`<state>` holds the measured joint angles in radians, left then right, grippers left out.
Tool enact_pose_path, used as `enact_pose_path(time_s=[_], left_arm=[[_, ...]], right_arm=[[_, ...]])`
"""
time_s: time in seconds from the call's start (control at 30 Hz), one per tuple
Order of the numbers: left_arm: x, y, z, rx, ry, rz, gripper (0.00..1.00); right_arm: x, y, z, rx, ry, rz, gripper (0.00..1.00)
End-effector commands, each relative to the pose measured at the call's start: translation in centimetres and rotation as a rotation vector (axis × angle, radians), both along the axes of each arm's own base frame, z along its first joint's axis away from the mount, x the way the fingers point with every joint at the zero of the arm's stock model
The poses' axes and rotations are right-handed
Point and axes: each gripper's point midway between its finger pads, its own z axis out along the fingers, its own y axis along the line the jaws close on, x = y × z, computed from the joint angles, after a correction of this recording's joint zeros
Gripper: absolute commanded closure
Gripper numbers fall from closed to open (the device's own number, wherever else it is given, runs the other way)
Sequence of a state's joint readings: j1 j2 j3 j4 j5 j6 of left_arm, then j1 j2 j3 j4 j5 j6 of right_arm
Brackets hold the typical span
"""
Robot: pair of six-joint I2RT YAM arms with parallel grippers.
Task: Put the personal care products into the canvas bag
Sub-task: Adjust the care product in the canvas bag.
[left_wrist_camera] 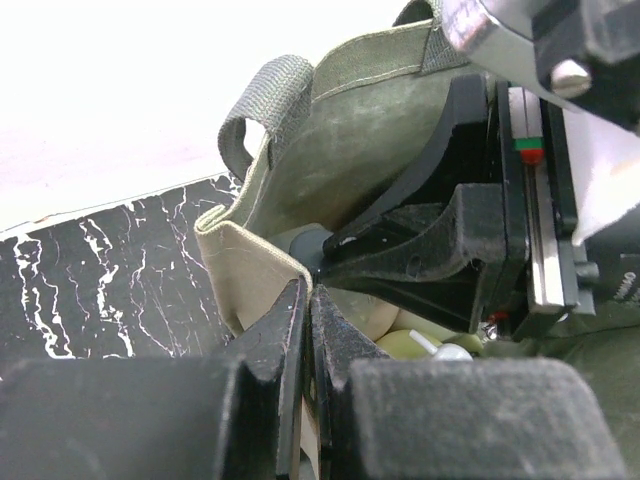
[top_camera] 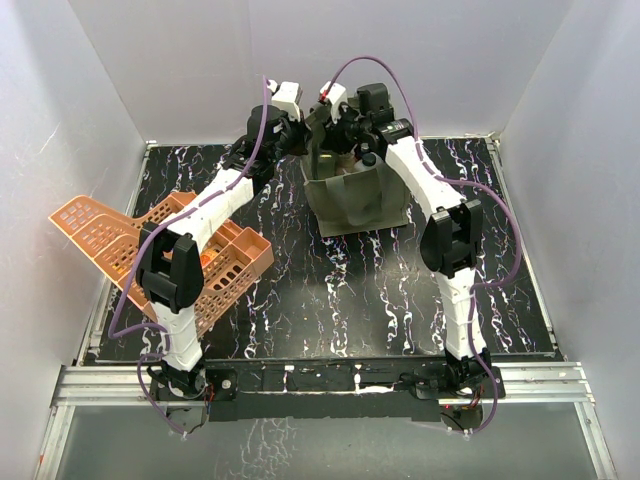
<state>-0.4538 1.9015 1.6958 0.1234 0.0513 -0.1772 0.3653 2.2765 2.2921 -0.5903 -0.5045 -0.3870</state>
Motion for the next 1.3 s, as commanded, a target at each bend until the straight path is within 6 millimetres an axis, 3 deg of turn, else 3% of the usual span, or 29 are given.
enact_pose_path(time_s=[0.0, 0.47, 0.57, 0.8, 1.07, 1.27], left_arm=[[-1.0, 1.1, 12.1, -0.129, -0.255, 0.029, 1.00], [-0.7, 1.6, 12.0, -0.140, -0.239, 0.058, 1.00], [-0.8, 1.8, 11.2, -0.130, -0.227, 0.065, 1.00], [-0.2, 3.3, 10.9, -0.149, -0.189, 0.170, 1.00], [0.3, 2.5, 15.9, -0.207, -0.270, 0.141, 1.00], [0.7, 2.3, 17.2, -0.207, -0.295, 0.133, 1.00]], right_arm=[[-8.4, 2.3, -5.5, -0.039, 0.356, 0.130, 0.82], [-8.7, 1.7, -6.3, -0.073, 0.374, 0.108, 0.85], [-7.4, 2.0, -4.3, -0.021, 0.324, 0.092, 0.85], [-4.0, 2.5, 2.8, 0.150, 0.169, 0.057, 0.82], [-2.1, 1.3, 8.0, 0.229, 0.021, -0.012, 0.82], [-0.1, -0.7, 11.5, 0.285, -0.088, -0.082, 0.82]])
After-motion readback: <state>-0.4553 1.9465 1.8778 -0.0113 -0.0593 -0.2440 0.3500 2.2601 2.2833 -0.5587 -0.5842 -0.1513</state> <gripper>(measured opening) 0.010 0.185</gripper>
